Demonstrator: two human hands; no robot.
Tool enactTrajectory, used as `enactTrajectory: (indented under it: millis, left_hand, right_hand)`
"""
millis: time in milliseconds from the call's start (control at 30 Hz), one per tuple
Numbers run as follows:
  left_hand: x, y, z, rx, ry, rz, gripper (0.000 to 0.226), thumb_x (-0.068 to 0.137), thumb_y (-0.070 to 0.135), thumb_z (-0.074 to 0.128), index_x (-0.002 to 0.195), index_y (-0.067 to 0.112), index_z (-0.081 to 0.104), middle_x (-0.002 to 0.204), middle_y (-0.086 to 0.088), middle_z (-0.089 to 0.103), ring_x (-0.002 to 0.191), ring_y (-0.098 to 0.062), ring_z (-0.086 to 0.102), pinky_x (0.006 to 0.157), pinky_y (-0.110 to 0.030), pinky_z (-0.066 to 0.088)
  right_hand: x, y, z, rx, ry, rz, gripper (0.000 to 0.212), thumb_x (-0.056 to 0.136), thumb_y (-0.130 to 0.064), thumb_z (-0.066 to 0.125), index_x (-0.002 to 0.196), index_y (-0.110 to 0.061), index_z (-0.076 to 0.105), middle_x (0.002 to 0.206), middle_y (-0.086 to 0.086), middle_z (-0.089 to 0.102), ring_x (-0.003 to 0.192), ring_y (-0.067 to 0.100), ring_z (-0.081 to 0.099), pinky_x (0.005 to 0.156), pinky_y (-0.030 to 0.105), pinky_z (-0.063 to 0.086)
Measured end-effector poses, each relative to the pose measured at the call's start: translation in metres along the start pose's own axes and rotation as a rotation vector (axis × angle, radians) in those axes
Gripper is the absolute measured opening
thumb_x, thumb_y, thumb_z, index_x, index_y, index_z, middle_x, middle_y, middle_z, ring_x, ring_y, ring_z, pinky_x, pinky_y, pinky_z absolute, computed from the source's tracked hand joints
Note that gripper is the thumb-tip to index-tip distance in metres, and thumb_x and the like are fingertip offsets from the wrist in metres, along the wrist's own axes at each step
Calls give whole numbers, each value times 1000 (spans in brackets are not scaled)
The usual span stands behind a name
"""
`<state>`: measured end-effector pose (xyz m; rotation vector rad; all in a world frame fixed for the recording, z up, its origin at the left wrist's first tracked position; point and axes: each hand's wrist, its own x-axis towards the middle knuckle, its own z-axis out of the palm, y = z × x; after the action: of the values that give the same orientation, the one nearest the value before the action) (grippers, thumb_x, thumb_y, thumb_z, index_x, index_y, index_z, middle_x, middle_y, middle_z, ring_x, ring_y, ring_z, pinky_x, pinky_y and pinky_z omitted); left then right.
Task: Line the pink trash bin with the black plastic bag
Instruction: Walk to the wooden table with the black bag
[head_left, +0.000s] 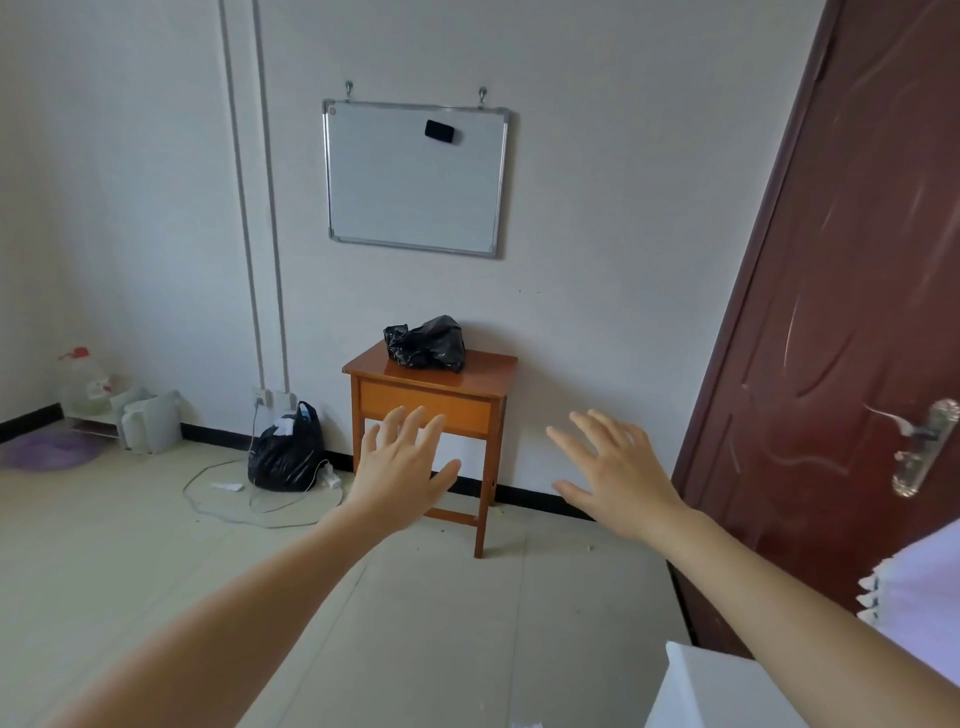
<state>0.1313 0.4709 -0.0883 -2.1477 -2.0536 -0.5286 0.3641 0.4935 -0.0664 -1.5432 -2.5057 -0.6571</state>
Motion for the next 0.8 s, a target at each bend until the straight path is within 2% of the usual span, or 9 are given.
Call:
enactTrajectory:
  millis: [67, 133, 200, 267, 400, 500, 567, 667, 800]
  left_hand:
    - [29, 2, 14, 3, -3, -2, 57, 94, 46, 33, 143, 21, 19, 156, -4, 15, 145, -26, 3, 117, -51, 9]
    - [59, 4, 26, 4, 5, 1, 57, 94, 46, 34, 143, 21, 21, 156, -5, 16, 145, -27, 3, 116, -51, 9]
    - [94, 7, 37, 7, 34, -7, 56, 94, 45, 35, 143, 20, 22, 156, -5, 17, 144, -27, 5, 116, -50, 10]
    - [129, 9, 46, 9, 54, -34, 57, 94, 47, 35, 143, 21, 21, 156, -5, 18, 144, -27, 5, 116, -50, 11]
    - [190, 11, 68, -31, 69, -121, 58, 94, 47, 36, 144, 21, 21, 156, -4, 19, 144, -26, 6, 116, -48, 11]
    - [219, 6, 100, -20, 2, -152, 58, 94, 48, 35, 144, 22, 20, 156, -3, 17, 145, -25, 4, 117, -47, 9]
    - [235, -3, 127, 10, -48, -163, 58, 93, 49, 36, 143, 24, 20, 156, -2, 17, 145, -25, 4, 117, -47, 9]
    - [269, -24, 160, 41, -97, -212, 59, 93, 51, 35, 144, 25, 18, 156, -1, 15, 145, -24, 3, 118, -45, 8]
    - [335, -54, 190, 24, -71, -235, 58, 94, 47, 35, 144, 23, 18, 156, -2, 16, 145, -25, 5, 117, -46, 11]
  right_hand:
    - [22, 18, 16, 61, 4, -2, 59, 76, -49, 30, 117, -16, 57, 114, 17, 66, 106, 36, 63, 76, 51, 54]
    - [44, 36, 31, 142, 25, -14, 66, 77, -51, 25, 126, -14, 50, 127, 22, 56, 120, 40, 52, 89, 56, 46]
    - [69, 57, 41, 154, 71, -33, 65, 84, -53, 25, 138, -18, 33, 145, 19, 35, 136, 35, 29, 106, 54, 29]
    - [101, 82, 47, 174, 68, -43, 58, 92, -47, 35, 143, -22, 19, 153, 12, 20, 142, 27, 13, 114, 47, 17]
    - [164, 116, 68, 233, 100, -55, 58, 93, -47, 36, 143, -22, 19, 153, 9, 19, 142, 24, 13, 115, 44, 16]
    - [195, 125, 109, 282, 1, -63, 59, 92, -48, 33, 143, -22, 19, 154, 9, 19, 143, 25, 12, 114, 45, 17]
    - [211, 127, 142, 286, -77, -103, 63, 88, -53, 26, 143, -22, 19, 154, 10, 18, 143, 27, 11, 114, 47, 17]
    - [245, 137, 184, 332, -73, -103, 86, 68, -61, 5, 141, -21, 26, 152, 13, 25, 142, 31, 17, 113, 50, 19]
    - [312, 158, 217, 278, -134, -100, 92, 61, -61, -4, 143, -25, 15, 155, 7, 14, 144, 24, 9, 115, 46, 15]
